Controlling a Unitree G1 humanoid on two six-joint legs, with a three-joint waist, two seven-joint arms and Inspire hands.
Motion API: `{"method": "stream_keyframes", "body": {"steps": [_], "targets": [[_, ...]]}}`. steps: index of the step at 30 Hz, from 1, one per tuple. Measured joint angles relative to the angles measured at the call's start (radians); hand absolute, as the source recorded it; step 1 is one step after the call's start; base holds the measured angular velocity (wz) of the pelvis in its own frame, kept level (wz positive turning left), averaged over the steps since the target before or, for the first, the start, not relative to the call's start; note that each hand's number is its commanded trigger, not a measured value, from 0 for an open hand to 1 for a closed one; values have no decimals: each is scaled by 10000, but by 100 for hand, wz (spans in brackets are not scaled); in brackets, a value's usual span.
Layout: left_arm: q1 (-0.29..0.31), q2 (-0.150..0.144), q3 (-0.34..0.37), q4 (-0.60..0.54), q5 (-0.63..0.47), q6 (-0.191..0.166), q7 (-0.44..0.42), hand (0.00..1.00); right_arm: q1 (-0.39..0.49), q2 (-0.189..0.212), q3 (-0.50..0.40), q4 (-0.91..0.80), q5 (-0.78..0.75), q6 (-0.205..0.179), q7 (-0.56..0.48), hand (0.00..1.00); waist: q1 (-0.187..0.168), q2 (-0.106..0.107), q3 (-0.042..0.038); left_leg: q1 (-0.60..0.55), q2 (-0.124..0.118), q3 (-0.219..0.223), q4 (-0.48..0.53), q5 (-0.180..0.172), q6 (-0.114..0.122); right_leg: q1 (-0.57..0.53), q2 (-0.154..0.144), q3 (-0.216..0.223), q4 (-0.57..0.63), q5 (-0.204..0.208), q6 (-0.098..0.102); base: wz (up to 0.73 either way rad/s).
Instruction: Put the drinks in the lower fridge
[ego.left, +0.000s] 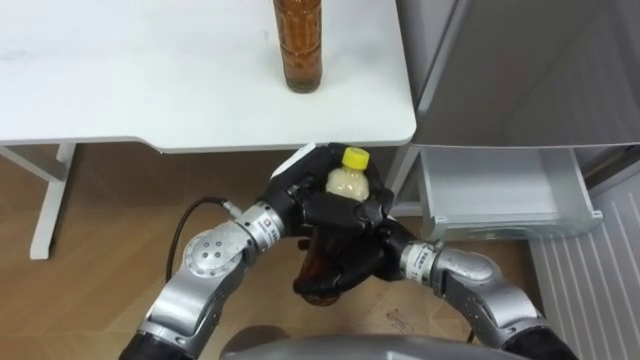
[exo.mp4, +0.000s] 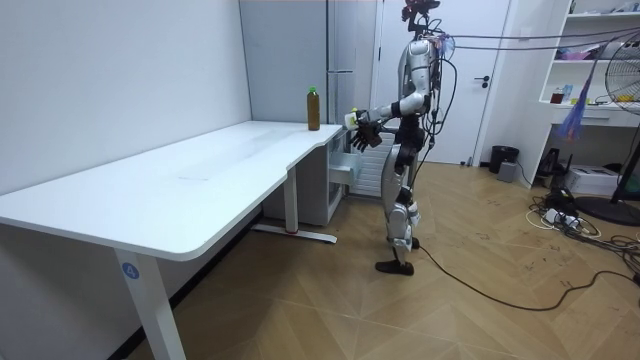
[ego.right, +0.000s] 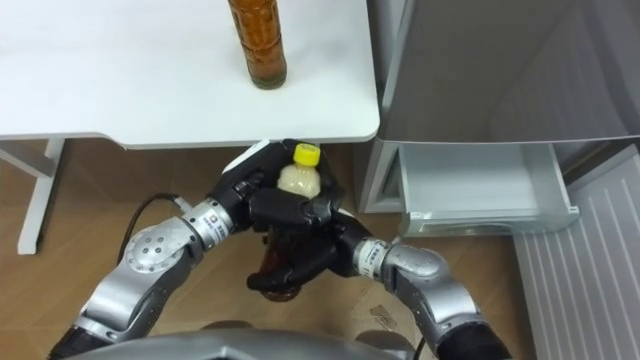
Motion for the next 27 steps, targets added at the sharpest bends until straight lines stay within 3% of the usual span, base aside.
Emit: {"method": "stream_keyframes", "body": {"steps": [8,19,21,23,24,25,27], "targets": [[0,17,31,81,-1,-11,10,100,17,-75,115,-1,13,0,38,100,5,-1,-3,5,0,2,9,0,0,0,0,7,2,0,0,0],[-4,-327,287,354,-435,-9,71,100,98,-74,20,-2,201,-49,27,100,-9,-4,-11,-3,0,-1,24,0,0,1,6,42,4,0,-1,0],[-4,-367,352,353,-612,-8,72,82,99,-75,18,-2,325,-121,27,100,-14,-4,-11,-7,0,-1,25,0,0,0,6,48,4,0,-1,0],[-4,-374,364,353,-632,-9,71,25,97,-73,15,-2,343,-124,26,100,-11,-11,-27,-4,0,-1,30,0,0,5,6,52,5,0,-1,0],[-4,-379,371,353,-656,-9,71,6,97,-72,15,-2,365,-124,26,100,-11,-15,-28,-5,0,-1,30,0,0,4,6,55,5,1,-1,0],[-4,-378,376,353,-678,-8,71,0,97,-73,14,-2,377,-124,26,100,-10,-16,-29,-5,0,-1,33,1,0,3,6,56,6,1,-1,0],[-4,-370,382,352,-694,-9,70,0,97,-81,4,-1,384,-124,26,100,-9,-16,-30,-7,0,-1,32,0,0,1,6,56,8,1,-1,0]]}}
